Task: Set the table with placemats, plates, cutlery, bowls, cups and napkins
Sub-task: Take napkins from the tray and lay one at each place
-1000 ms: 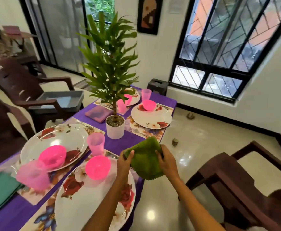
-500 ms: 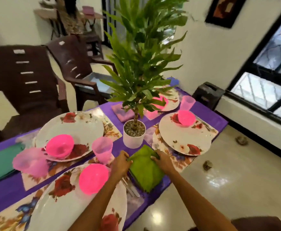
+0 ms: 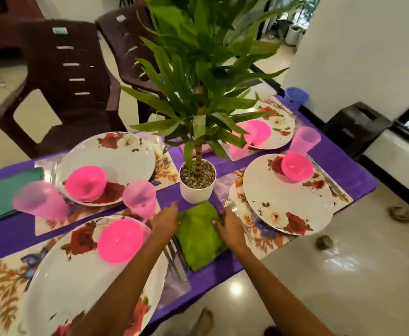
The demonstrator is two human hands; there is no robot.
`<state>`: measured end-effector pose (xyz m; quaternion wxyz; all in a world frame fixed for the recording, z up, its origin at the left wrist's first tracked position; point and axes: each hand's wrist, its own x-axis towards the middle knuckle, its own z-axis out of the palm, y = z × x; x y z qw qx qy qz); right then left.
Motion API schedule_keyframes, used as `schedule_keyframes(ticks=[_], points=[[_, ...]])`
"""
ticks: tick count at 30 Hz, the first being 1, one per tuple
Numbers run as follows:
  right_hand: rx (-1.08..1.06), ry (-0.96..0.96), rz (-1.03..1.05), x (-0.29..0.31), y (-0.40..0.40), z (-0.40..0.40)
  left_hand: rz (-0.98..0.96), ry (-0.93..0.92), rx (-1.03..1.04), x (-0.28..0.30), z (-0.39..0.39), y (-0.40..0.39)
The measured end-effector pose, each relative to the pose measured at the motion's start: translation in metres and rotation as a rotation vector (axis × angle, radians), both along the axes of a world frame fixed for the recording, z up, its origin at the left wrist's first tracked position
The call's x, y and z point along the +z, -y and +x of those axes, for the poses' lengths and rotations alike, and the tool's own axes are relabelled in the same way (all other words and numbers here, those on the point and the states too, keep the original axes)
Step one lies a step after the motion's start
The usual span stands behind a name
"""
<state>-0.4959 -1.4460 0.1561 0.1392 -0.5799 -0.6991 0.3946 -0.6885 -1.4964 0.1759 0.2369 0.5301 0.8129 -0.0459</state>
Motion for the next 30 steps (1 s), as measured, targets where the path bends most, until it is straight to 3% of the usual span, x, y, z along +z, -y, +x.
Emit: schedule_keyframes(ticks=[5,8,10,13,15,18,23,26,30], points=[[-0.022,-0.04,-0.04,0.0,0.005,0.002,-0.039,-0.07,-0.011,0.003,0.003,0.005],[-0.001,0.015,0.001,-0.001,0.008,0.006,0.213,-0.213,0.008,0.004,0.015,0.013],[0.077,0.145,0.17,0.001,0.01,0.006,0.367,-0.275,-0.027,0.0,0.027,0.018],[0.187,0.242,0.39,0.006,0.018,-0.001,0.545,-0.168,-0.183,-0.012,0.054,0.027],[0.317,0.276,0.487,0.003,0.023,-0.008,0.456,-0.084,-0.198,-0.017,0.073,0.033],[0.472,0.429,0.428,-0.01,0.024,-0.008,0.215,-0.015,-0.148,-0.029,0.08,0.043],[0.522,0.506,0.392,-0.021,0.025,-0.002,0.193,-0.068,-0.12,-0.031,0.081,0.043],[0.403,0.397,0.409,-0.006,0.023,0.002,0.346,-0.003,-0.05,-0.023,0.087,0.043],[0.036,0.173,0.629,0.014,0.018,0.037,0.685,0.1,-0.279,-0.007,0.114,0.024]])
